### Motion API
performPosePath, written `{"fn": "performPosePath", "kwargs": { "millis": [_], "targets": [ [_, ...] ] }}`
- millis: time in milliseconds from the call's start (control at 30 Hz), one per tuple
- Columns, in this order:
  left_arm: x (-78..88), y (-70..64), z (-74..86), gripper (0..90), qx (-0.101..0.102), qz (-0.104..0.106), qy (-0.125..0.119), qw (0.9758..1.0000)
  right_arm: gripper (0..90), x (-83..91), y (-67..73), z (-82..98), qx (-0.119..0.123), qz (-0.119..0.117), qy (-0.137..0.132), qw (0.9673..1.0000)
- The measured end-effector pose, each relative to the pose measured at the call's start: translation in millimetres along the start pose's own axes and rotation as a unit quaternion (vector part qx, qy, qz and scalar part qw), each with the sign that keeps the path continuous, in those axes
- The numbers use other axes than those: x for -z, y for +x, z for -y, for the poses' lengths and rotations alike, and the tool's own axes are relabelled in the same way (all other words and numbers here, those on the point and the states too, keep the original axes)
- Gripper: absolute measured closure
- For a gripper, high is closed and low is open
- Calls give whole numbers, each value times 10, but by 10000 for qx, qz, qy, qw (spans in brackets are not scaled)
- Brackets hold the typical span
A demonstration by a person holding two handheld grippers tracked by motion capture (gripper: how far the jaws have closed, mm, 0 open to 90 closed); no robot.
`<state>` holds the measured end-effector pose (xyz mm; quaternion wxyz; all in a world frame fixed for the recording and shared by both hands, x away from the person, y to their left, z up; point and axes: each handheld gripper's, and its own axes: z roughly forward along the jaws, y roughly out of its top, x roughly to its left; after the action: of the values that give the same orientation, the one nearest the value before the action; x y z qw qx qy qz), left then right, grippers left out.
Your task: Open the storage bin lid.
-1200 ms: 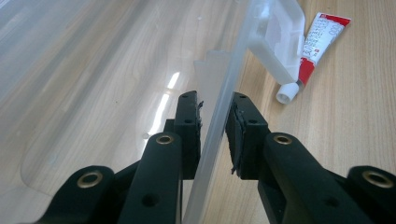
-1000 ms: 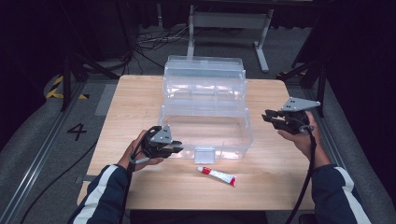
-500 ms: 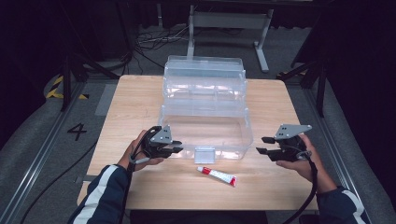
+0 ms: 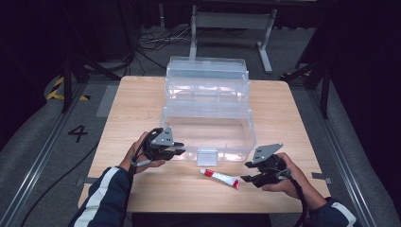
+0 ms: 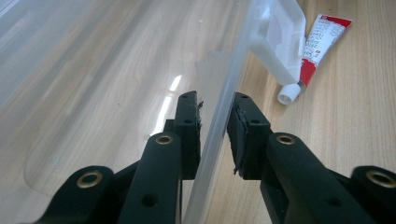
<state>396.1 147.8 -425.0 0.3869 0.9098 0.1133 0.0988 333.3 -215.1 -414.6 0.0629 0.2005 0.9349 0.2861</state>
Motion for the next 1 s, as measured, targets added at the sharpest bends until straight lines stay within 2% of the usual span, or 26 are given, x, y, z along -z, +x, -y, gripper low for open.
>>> {"fn": "performPosePath", "kwargs": {
  "millis": [100,233,300,433,533,700,767,1000],
  "targets": [
    [0,0,2,747,10,11,-10,10000,482,-112,78,-85,171,-152,126,9997],
    [0,-3,3,745,14,-12,-17,10000,479,-276,128,-172,240,-275,316,9988],
    [2,-4,4,743,8,-17,-3,10000,478,-345,151,-221,260,-285,425,9984],
    [2,-3,5,744,10,-11,-6,10000,478,-454,188,-328,336,-338,479,9977],
    [1,-3,6,745,34,1,-27,10000,484,-599,235,-444,488,-414,604,9961],
    [1,-3,6,745,34,0,-27,10000,488,-719,255,-526,579,-429,697,9950],
    [1,-6,7,743,42,-12,-35,10000,506,-743,253,-562,548,-375,725,9952],
    [0,-4,7,744,46,-2,-42,10000,527,-817,247,-588,537,-414,872,9939]
  ]
}}
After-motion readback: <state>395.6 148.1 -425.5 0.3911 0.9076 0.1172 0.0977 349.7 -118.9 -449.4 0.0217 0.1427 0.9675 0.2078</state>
